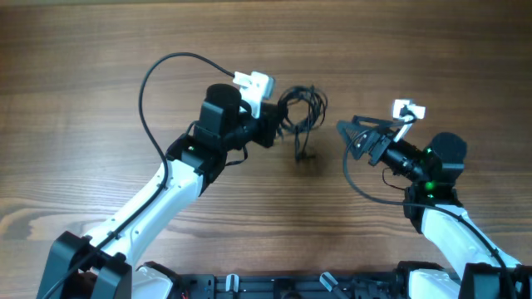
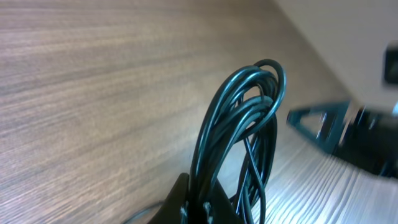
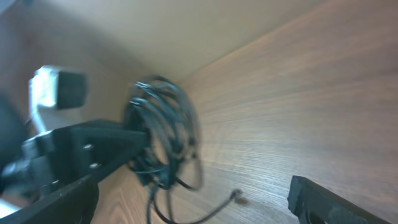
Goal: Untangle cables
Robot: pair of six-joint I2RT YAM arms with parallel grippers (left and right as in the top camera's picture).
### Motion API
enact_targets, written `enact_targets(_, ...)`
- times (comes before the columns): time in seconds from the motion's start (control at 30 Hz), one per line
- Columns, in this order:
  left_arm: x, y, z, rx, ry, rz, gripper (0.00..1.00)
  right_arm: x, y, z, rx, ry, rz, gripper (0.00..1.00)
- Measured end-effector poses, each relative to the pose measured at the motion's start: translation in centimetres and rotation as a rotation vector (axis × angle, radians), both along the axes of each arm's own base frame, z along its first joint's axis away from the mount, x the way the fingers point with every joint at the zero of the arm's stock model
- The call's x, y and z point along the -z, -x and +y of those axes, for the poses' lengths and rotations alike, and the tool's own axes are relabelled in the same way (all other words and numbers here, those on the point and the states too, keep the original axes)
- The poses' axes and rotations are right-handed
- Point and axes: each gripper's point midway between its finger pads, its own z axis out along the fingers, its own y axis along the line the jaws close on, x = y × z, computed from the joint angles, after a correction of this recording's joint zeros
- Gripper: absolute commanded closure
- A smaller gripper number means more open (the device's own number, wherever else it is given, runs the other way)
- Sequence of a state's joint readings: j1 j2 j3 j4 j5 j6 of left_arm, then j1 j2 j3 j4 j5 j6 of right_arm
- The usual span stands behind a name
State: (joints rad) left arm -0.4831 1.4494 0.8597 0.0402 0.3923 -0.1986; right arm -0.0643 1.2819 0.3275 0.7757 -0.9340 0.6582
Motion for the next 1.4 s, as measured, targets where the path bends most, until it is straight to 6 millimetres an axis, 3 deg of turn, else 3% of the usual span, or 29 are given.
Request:
enact_targets(0.17,0.7,2.8,-2.6,0.195,-0.113,-0.111,0.96,-0.1,1.2,1.1,-0.099,0.054,-0.084,0.06)
enact_targets(0.27,0.7,3.7,-3.5,0.248,-0.123,-0.137,0.96,0.3,2.9,3.6,-0.217,0.073,-0.107,0.42)
enact_targets(0.33,0.6,4.1,-3.9,0.273,-0.116,-0.139,0.96,1.1,3.3,4.3,-0.234,0.095,-0.091,0.60)
enact_targets(0.37,0.6,4.3,-4.0,0.281,-0.112,-0.138,0.94,1.4,3.2,4.4,-0.229,0.104,-0.083,0.76)
enact_targets(0.4,0.6,4.4,-4.1,0.285,-0.110,-0.138,0.85,1.6,3.1,4.3,-0.222,0.114,-0.087,0.91)
enact_targets(0.43,0.6,4.4,-4.1,0.288,-0.108,-0.137,0.64,1.7,3.0,4.3,-0.215,0.117,-0.084,0.96)
enact_targets(0.47,0.5,4.5,-4.2,0.290,-0.106,-0.137,0.54,1.7,2.9,4.2,-0.210,0.117,-0.081,0.96)
enact_targets(0.53,0.5,4.5,-4.2,0.295,-0.106,-0.141,0.00,1.8,2.9,4.2,-0.198,0.093,-0.040,0.96)
enact_targets(0.67,0.7,3.7,-3.7,0.178,-0.069,-0.048,0.00,2.3,1.6,3.3,-0.089,0.051,0.069,0.96)
enact_targets(0.83,0.9,2.4,-2.5,-0.150,0.152,0.299,0.00,2.6,0.7,2.6,-0.013,0.033,0.118,0.96)
enact_targets(0.9,0.9,3.0,-3.0,-0.197,0.238,0.428,0.16,2.6,0.6,2.5,-0.003,0.031,0.123,0.96)
enact_targets(0.97,0.9,3.2,-3.1,-0.242,0.293,0.517,0.43,2.7,0.5,2.4,-0.001,0.031,0.124,0.96)
enact_targets(1.0,0.9,3.3,-3.1,-0.257,0.311,0.549,0.49,2.7,0.5,2.4,-0.001,0.031,0.123,0.96)
enact_targets(1.4,4.6,4.8,-5.1,-0.253,0.282,0.698,0.42,2.7,0.6,2.5,0.000,0.023,0.134,0.96)
